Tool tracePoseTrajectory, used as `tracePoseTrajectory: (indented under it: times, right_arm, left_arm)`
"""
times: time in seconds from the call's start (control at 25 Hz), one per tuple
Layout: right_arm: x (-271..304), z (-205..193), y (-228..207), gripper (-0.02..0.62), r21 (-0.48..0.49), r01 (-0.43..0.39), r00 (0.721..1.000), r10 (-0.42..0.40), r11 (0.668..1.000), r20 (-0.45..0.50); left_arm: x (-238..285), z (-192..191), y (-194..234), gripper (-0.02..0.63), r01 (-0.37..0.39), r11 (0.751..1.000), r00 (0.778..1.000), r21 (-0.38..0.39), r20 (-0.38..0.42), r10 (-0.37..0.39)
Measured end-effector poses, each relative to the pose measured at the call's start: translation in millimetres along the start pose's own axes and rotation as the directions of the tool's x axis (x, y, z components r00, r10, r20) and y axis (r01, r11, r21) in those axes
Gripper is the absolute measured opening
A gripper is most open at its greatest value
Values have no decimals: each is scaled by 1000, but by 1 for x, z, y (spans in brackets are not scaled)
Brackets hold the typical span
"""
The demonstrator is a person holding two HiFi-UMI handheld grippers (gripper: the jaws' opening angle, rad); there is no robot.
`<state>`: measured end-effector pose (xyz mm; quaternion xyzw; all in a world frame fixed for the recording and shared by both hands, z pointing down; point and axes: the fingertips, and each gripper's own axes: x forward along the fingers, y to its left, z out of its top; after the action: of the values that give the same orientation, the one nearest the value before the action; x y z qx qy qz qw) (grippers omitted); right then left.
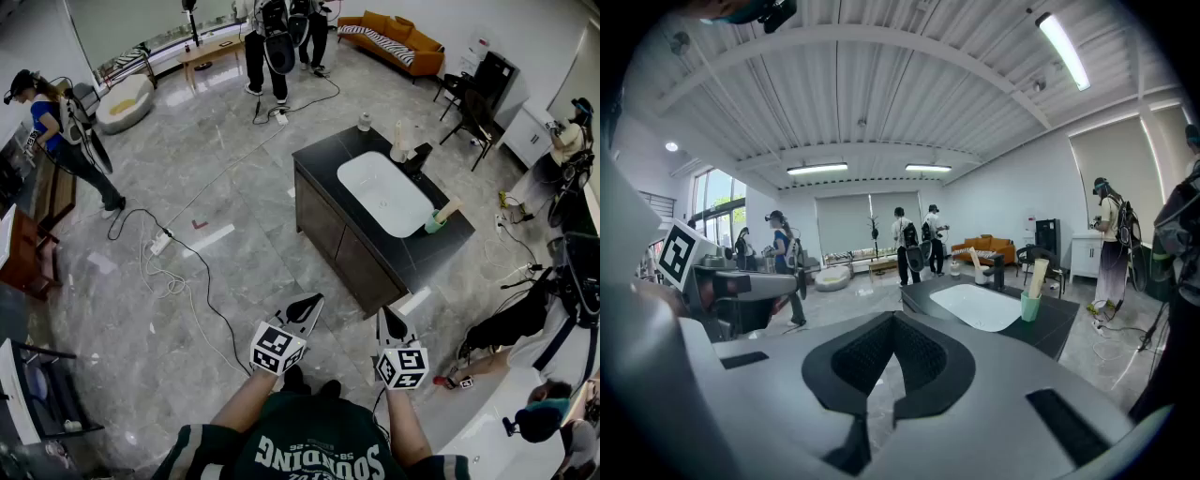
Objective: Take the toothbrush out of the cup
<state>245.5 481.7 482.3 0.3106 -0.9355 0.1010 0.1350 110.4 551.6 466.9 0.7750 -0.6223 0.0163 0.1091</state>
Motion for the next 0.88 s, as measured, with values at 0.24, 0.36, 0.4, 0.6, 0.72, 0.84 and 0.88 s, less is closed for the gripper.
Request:
tracePoseTrajectory:
  times: [0.24,0.36,0.4,0.6,0.72,0.84,0.88]
  right_arm:
    - [-1,4,4,41,47,-18,998,15,999,55]
    - [2,5,4,41,52,-14,998,11,999,54]
    - [2,5,5,41,54,-13,998,10,998,54]
    - [9,4,10,41,55,-5,998,2,998,57]
    - [16,5,13,41,63,-1,998,-3,998,62]
    - [22,7,19,41,70,7,997,-12,997,70]
    - [24,8,22,41,72,9,997,-14,997,73]
  left_arm:
    - [-2,-2,4,11,7,1000,1000,-11,1,-7]
    - [-2,-2,7,11,13,1000,1000,-16,-1,-13]
    - [-2,-2,7,11,16,1000,1000,-17,-2,-16]
    - [-2,-6,13,11,31,999,1000,-19,-1,-31]
    - [-3,-7,21,11,38,999,999,-20,0,-38]
    - [-7,-5,30,11,46,999,999,-19,3,-46]
    - [-8,-5,33,11,49,999,999,-17,2,-49]
